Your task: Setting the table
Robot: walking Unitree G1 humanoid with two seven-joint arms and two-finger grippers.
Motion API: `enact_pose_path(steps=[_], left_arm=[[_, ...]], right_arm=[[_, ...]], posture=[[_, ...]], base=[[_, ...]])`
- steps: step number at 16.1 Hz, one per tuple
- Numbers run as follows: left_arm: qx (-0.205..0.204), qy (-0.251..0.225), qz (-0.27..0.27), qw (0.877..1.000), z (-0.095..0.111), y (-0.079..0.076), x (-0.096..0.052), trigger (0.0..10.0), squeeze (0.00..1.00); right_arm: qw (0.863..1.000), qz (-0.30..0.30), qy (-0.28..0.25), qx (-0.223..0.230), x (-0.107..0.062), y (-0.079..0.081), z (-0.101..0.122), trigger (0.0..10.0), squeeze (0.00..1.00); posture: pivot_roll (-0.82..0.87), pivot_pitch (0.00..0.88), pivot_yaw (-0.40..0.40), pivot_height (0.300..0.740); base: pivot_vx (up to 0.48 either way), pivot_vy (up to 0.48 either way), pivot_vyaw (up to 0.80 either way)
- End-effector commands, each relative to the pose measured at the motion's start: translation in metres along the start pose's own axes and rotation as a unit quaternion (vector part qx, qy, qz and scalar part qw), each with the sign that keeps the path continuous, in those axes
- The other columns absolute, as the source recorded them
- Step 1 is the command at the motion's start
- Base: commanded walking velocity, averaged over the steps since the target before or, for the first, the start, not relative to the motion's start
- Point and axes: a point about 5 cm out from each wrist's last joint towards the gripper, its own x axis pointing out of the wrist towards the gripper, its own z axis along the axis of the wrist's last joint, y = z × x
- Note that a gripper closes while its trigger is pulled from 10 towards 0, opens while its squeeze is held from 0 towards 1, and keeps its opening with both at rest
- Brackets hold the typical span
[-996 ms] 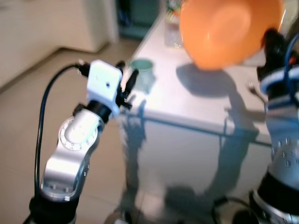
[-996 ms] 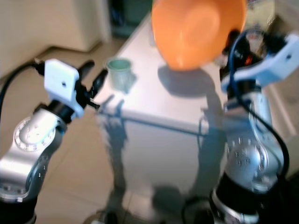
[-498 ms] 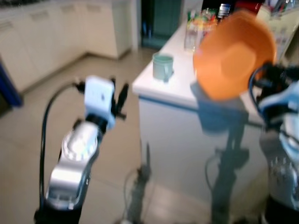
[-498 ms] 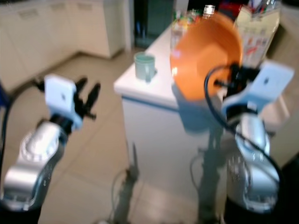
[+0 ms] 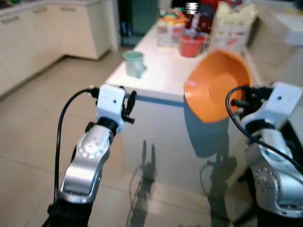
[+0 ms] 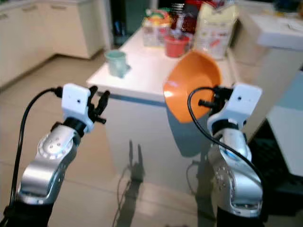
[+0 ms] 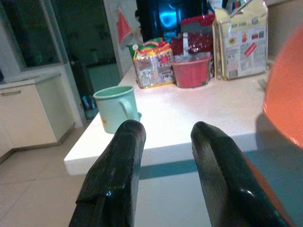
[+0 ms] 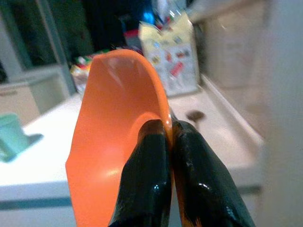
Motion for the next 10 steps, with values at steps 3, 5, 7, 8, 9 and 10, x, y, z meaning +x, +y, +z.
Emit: enact_pose_path(steps=[3,5,7,8,9,10], left_arm=[[0.018,-0.004,0.018,1.0,0.002,0.007,0.004,10.0,0.0],[0.021,-0.008,0.019,1.0,0.001,0.005,0.006,10.0,0.0],[0.035,-0.005,0.016,0.999,-0.002,0.002,0.004,10.0,0.0],[0.032,-0.004,0.021,0.999,-0.003,0.004,0.002,10.0,0.0],[0.034,-0.002,0.024,0.999,-0.004,0.006,0.0,10.0,0.0],[0.038,-0.006,0.025,0.999,-0.003,0.006,0.001,10.0,0.0]], right_arm=[[0.999,0.032,-0.012,0.018,0.002,0.015,0.001,10.0,0.0],[0.999,0.038,-0.003,0.008,0.002,0.012,-0.004,10.0,0.0],[1.0,0.017,-0.004,0.021,0.008,0.003,-0.004,10.0,0.0],[0.999,0.004,-0.011,0.03,0.012,0.0,-0.001,10.0,0.0],[0.999,-0.002,-0.017,0.035,0.014,-0.002,0.002,10.0,0.0],[0.999,0.0,-0.024,0.037,0.016,-0.002,0.006,10.0,0.0]], posture=[[0.01,0.012,-0.016,0.74],[0.01,0.011,-0.021,0.74],[0.02,0.007,-0.027,0.74],[0.01,0.011,-0.023,0.74],[0.0,0.01,-0.024,0.74],[0.0,0.012,-0.026,0.74]], base=[[0.0,-0.445,0.0],[0.0,-0.444,0.0],[0.0,-0.446,0.0],[0.0,-0.446,0.0],[0.0,-0.442,0.0],[0.0,-0.442,0.0]])
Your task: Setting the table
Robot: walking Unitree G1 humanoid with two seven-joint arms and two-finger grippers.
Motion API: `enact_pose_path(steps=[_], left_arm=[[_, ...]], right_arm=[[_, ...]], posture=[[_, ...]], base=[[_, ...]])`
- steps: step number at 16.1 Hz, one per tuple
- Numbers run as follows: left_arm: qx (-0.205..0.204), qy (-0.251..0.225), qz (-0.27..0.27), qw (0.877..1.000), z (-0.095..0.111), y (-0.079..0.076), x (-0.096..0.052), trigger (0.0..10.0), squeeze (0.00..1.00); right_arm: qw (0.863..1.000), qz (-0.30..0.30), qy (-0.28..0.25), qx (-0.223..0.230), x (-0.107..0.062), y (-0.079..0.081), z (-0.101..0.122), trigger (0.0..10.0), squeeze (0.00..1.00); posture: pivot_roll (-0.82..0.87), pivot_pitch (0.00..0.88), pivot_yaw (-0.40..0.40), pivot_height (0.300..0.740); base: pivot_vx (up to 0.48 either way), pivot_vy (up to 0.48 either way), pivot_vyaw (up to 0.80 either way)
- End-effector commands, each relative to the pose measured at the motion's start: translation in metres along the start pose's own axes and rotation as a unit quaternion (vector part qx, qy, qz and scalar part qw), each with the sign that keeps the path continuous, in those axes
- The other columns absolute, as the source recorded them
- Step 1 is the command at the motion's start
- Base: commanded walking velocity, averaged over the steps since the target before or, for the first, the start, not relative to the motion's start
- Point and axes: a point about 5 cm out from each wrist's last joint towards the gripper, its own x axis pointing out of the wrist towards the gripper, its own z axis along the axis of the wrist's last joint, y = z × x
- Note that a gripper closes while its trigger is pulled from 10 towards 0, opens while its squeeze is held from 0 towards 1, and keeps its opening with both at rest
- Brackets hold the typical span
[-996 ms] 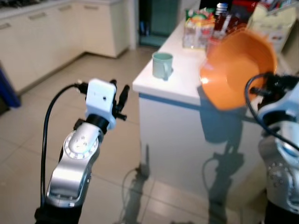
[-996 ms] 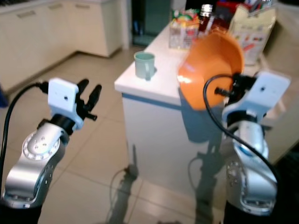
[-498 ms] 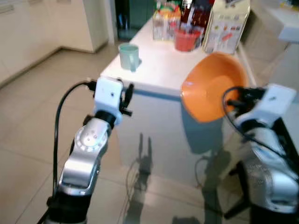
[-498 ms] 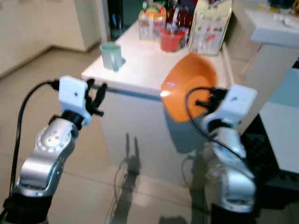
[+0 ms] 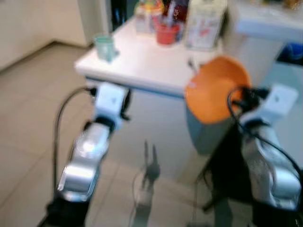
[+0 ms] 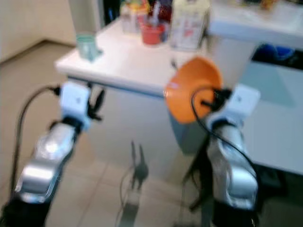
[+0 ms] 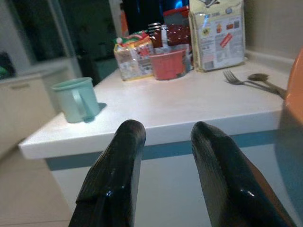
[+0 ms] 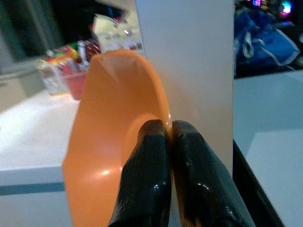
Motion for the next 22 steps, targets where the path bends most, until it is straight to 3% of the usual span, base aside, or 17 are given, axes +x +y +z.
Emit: enact_pose_path(steps=[1,8,12,22], left_arm=[[0.001,-0.015,-0.003,1.0,0.006,-0.004,0.002,10.0,0.0],[0.002,-0.019,-0.006,1.0,0.007,-0.01,0.004,10.0,0.0],[0.003,-0.021,-0.006,1.0,0.007,-0.01,0.003,10.0,0.0],[-0.002,-0.021,-0.013,1.0,0.006,-0.015,0.005,10.0,0.0]], right_arm=[[1.0,0.002,-0.03,0.007,0.002,-0.001,0.012,10.0,0.0],[1.0,0.001,-0.006,0.016,-0.003,-0.008,0.004,10.0,0.0],[0.998,-0.036,0.002,0.042,0.0,-0.022,0.0,10.0,0.0],[0.999,-0.018,0.031,0.035,-0.005,-0.018,-0.008,10.0,0.0]], posture=[[0.0,0.011,-0.027,0.74],[0.0,0.009,-0.029,0.74],[0.0,0.006,-0.027,0.74],[0.0,0.009,-0.02,0.74]], base=[[0.0,-0.442,0.0],[0.0,-0.446,0.0],[0.0,-0.445,0.0],[0.0,-0.446,0.0]])
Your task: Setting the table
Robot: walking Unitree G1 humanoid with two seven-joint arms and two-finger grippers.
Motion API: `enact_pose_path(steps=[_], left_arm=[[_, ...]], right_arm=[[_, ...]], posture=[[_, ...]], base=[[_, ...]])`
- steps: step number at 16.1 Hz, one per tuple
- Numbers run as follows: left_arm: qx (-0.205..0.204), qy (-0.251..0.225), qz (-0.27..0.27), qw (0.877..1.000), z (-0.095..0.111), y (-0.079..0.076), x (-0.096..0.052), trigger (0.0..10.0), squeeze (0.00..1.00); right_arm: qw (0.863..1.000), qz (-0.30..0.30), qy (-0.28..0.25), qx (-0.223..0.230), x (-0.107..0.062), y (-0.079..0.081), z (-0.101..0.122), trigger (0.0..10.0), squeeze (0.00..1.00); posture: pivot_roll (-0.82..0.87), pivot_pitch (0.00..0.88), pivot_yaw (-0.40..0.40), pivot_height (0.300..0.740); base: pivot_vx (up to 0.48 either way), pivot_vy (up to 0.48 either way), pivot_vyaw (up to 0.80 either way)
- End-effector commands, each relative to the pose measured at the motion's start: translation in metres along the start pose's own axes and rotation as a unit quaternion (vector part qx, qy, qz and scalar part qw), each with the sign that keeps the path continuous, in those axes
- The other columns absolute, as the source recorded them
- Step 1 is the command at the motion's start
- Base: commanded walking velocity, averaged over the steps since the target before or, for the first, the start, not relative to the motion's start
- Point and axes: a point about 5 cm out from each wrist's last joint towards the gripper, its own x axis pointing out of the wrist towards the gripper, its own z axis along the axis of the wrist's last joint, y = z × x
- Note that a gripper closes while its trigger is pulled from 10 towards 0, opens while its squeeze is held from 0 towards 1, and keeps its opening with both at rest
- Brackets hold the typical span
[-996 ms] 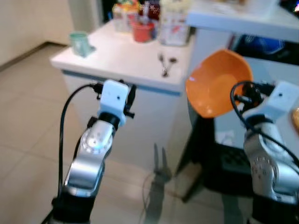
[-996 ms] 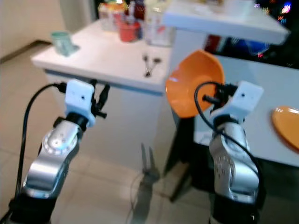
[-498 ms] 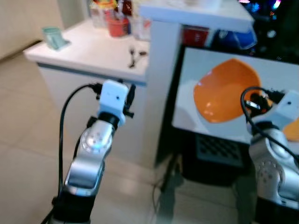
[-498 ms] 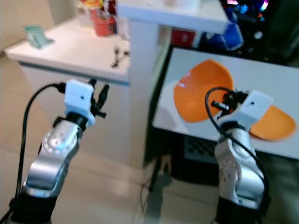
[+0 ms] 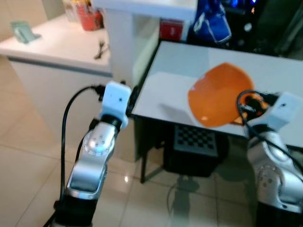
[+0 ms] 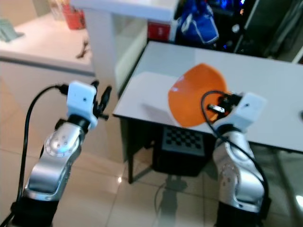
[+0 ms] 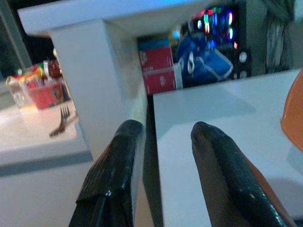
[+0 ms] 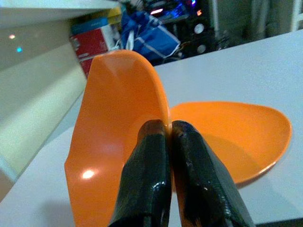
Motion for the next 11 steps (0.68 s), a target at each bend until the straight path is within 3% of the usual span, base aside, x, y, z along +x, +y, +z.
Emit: enact_pose_path(steps=[1,4,7,11], left_arm=[[0.002,-0.007,-0.002,1.0,0.004,-0.001,0.001,10.0,0.0],[-0.017,0.006,0.005,1.0,0.001,0.002,0.0,10.0,0.0],[-0.015,-0.012,-0.006,1.0,0.008,0.002,0.002,10.0,0.0],[-0.009,-0.018,-0.016,1.0,0.01,0.004,0.002,10.0,0.0]], right_arm=[[1.0,0.003,-0.009,0.007,0.0,-0.001,0.005,10.0,0.0],[1.0,-0.003,0.012,0.015,-0.002,0.0,-0.003,10.0,0.0],[0.999,0.012,0.029,0.008,-0.003,0.003,-0.006,10.0,0.0],[0.999,0.01,0.018,0.031,-0.003,0.007,-0.004,10.0,0.0]], posture=[[0.01,0.004,-0.021,0.74],[0.0,0.001,-0.016,0.74],[0.0,0.002,-0.014,0.74],[0.01,0.007,-0.008,0.74]], base=[[0.0,-0.409,0.0],[0.0,0.0,0.0],[0.0,0.0,0.0],[0.071,0.0,0.0]])
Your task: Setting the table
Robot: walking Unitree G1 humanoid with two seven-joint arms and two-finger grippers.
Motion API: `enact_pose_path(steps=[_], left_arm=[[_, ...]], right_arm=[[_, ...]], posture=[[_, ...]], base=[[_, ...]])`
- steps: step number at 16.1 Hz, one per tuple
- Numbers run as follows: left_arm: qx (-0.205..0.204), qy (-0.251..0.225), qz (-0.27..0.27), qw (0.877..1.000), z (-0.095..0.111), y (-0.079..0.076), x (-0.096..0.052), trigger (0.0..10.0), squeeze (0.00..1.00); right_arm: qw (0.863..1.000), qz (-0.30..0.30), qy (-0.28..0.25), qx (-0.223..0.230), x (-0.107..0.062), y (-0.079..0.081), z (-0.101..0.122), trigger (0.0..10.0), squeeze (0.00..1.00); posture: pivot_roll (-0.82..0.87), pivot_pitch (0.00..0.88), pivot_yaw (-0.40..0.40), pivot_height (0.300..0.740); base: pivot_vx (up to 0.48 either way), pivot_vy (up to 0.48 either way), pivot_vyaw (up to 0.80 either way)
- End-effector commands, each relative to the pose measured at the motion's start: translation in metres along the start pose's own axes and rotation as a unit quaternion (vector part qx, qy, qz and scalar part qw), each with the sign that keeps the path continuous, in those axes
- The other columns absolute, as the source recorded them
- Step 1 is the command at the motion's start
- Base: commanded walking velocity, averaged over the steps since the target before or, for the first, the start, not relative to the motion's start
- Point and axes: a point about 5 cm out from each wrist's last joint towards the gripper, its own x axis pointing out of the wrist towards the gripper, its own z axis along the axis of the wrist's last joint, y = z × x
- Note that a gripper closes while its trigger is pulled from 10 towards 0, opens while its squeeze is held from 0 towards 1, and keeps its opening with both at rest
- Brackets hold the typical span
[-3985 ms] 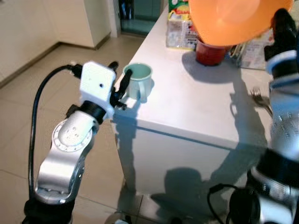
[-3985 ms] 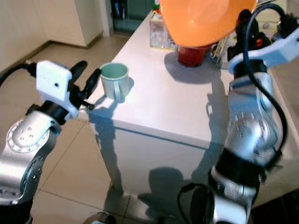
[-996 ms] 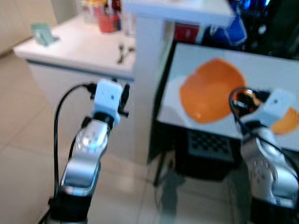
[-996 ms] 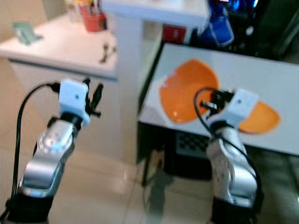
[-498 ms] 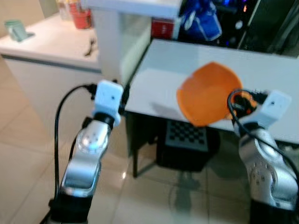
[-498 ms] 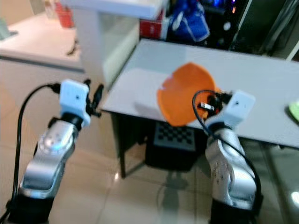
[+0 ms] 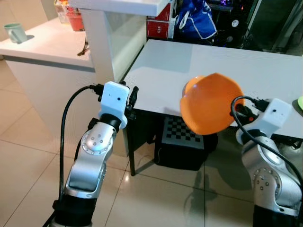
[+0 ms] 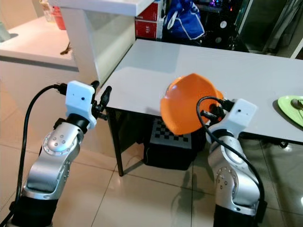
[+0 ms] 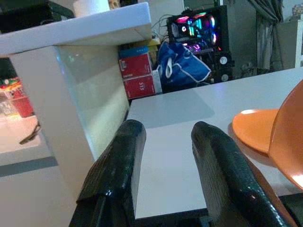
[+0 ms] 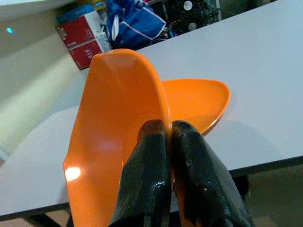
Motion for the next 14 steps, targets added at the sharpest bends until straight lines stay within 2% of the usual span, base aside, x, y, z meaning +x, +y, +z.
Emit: enact_pose_path(steps=[1,5,11,14], left_arm=[[0.0,-0.014,-0.004,1.0,0.006,0.002,0.001,10.0,0.0],[-0.001,-0.016,-0.018,1.0,0.007,-0.004,0.001,10.0,0.0],[-0.004,-0.02,-0.014,1.0,0.01,-0.001,0.001,10.0,0.0],[-0.002,-0.021,-0.019,1.0,0.009,0.0,0.0,10.0,0.0]], right_arm=[[1.0,0.011,-0.026,0.004,0.0,0.006,0.012,10.0,0.0],[0.999,0.005,-0.035,0.028,0.002,0.003,0.019,10.0,0.0],[0.998,0.01,-0.047,0.028,0.005,0.004,0.028,10.0,0.0],[0.998,0.005,-0.051,0.031,0.007,0.002,0.03,10.0,0.0]], posture=[[0.01,0.009,-0.01,0.74],[0.01,0.015,-0.007,0.74],[0.01,0.015,-0.013,0.74],[0.01,0.015,-0.013,0.74]], base=[[0.285,0.0,0.0],[0.332,0.0,0.0],[0.349,0.0,-0.55],[0.351,0.0,0.0]])
